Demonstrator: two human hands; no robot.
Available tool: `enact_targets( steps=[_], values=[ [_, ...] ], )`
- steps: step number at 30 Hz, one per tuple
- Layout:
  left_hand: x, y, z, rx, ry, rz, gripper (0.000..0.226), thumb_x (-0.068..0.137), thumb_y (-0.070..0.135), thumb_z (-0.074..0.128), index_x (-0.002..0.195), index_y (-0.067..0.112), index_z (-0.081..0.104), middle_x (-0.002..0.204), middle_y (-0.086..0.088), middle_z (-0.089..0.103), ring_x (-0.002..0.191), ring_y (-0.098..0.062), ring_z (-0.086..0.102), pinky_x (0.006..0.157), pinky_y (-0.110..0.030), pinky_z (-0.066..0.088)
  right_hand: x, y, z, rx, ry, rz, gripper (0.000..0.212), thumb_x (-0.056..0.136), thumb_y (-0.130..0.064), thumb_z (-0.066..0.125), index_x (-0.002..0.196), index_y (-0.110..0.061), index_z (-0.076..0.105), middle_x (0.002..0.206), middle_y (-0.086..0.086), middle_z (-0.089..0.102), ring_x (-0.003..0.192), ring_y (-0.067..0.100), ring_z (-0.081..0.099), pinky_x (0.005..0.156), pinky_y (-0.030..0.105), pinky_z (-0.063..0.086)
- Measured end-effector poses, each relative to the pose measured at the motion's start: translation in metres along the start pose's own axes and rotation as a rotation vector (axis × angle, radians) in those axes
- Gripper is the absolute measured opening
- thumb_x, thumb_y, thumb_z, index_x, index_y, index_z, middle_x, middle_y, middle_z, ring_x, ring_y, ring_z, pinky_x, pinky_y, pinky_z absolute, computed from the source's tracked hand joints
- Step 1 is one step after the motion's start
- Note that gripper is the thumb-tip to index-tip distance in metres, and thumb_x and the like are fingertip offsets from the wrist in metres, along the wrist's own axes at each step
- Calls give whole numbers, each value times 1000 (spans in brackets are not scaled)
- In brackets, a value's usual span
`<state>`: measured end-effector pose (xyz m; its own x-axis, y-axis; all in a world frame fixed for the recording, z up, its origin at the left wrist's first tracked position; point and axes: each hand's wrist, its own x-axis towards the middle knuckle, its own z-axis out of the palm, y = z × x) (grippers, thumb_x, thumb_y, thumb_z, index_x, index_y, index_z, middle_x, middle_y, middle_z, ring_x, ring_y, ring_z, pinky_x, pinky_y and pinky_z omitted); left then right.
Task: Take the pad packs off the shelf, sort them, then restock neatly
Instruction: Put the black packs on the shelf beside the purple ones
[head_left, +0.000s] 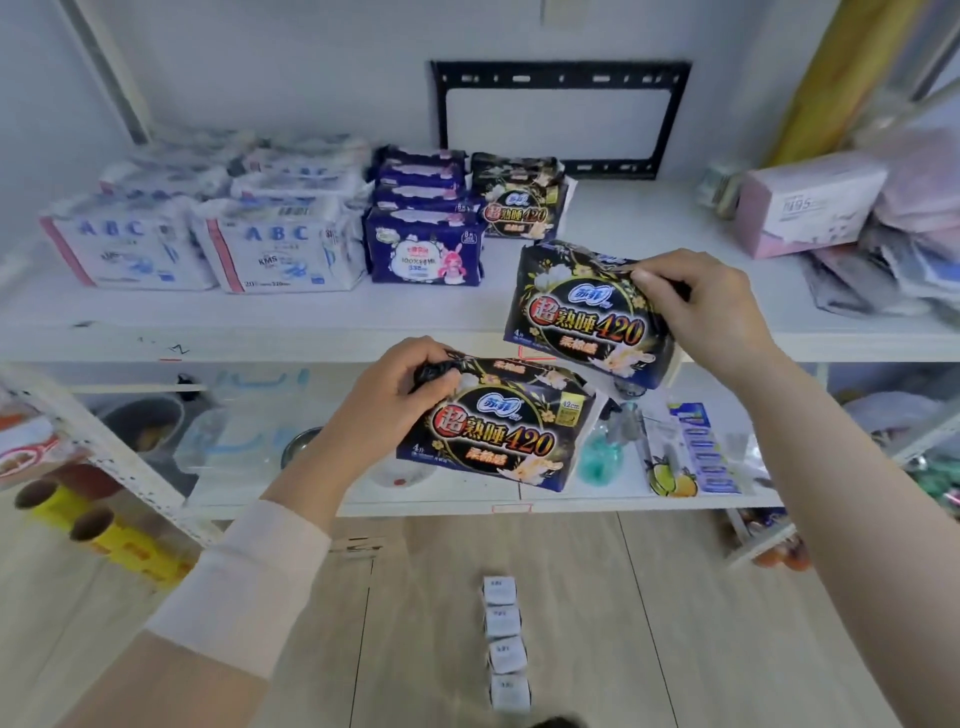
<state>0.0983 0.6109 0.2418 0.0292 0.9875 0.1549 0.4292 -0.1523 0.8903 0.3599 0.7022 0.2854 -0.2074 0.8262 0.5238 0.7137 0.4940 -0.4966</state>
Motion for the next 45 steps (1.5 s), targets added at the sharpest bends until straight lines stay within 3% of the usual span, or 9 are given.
enact_targets(
  steps=[6, 13, 18, 22, 26, 29, 33, 41, 45],
  values=[
    [49, 8, 17, 40, 29, 25, 13, 90, 15, 55, 80, 19, 49, 83, 8, 53, 69, 12, 55, 54, -5, 41, 48, 32, 4, -14, -35, -37, 21, 92, -18, 55, 100, -5, 71, 103, 12, 68, 100, 28, 57, 88, 28, 38],
    [128, 12, 36, 128, 114, 109, 6, 90, 17, 55, 86, 15, 52, 96, 12, 53, 79, 18, 50, 64, -4, 41, 129, 77, 6, 53, -105, -80, 22, 92, -19, 55, 101, -6, 71, 104, 8, 68, 99, 22, 59, 89, 32, 42],
    [172, -7, 51, 182, 145, 150, 4, 89, 18, 57, 85, 18, 55, 113, 7, 55, 102, 9, 45, 88, -16, 39, 167, 104, 31, 73, -201, -89, 23, 93, -21, 55, 103, -8, 71, 106, 5, 68, 96, 13, 55, 78, 17, 34],
    [189, -15, 59, 185, 198, 137, 10, 89, 16, 57, 83, 21, 50, 115, 5, 54, 104, 1, 47, 79, -2, 38, 186, 122, 51, 62, -268, -109, 24, 93, -21, 54, 105, -9, 70, 109, 7, 67, 102, 20, 56, 80, 18, 33],
    [202, -23, 62, 259, 232, 168, 14, 87, 16, 61, 81, 22, 49, 121, -1, 56, 109, -7, 47, 86, -8, 39, 197, 132, 62, 74, -302, -133, 23, 92, -19, 56, 106, -10, 70, 109, 9, 67, 101, 20, 57, 80, 17, 35],
    [207, -27, 60, 326, 241, 218, 17, 83, 18, 66, 78, 22, 50, 123, -3, 54, 109, -10, 48, 83, -9, 43, 201, 134, 67, 103, -326, -145, 23, 91, -18, 56, 109, -12, 69, 110, 6, 66, 95, 10, 52, 76, 10, 31],
    [210, -32, 55, 480, 244, 279, 25, 82, 29, 62, 87, 5, 57, 125, -6, 53, 114, -13, 46, 93, -27, 43, 209, 135, 77, 139, -366, -136, 24, 91, -20, 57, 111, -13, 68, 112, 6, 65, 97, 7, 51, 78, 9, 31],
    [205, -31, 57, 755, 168, 444, 47, 85, 41, 50, 123, 15, 51, 130, -3, 53, 128, -16, 38, 110, -36, 26, 221, 133, 100, 173, -477, -136, 28, 88, -20, 60, 116, -14, 64, 117, 7, 61, 106, 12, 52, 83, 8, 29],
    [207, -29, 70, 861, 165, 563, 54, 80, 41, 57, 127, 17, 47, 130, -6, 54, 128, -18, 36, 114, -33, 14, 222, 142, 101, 129, -542, -183, 29, 86, -30, 62, 115, -26, 65, 131, 0, 54, 123, 16, 44, 103, 26, 32]
  ],
)
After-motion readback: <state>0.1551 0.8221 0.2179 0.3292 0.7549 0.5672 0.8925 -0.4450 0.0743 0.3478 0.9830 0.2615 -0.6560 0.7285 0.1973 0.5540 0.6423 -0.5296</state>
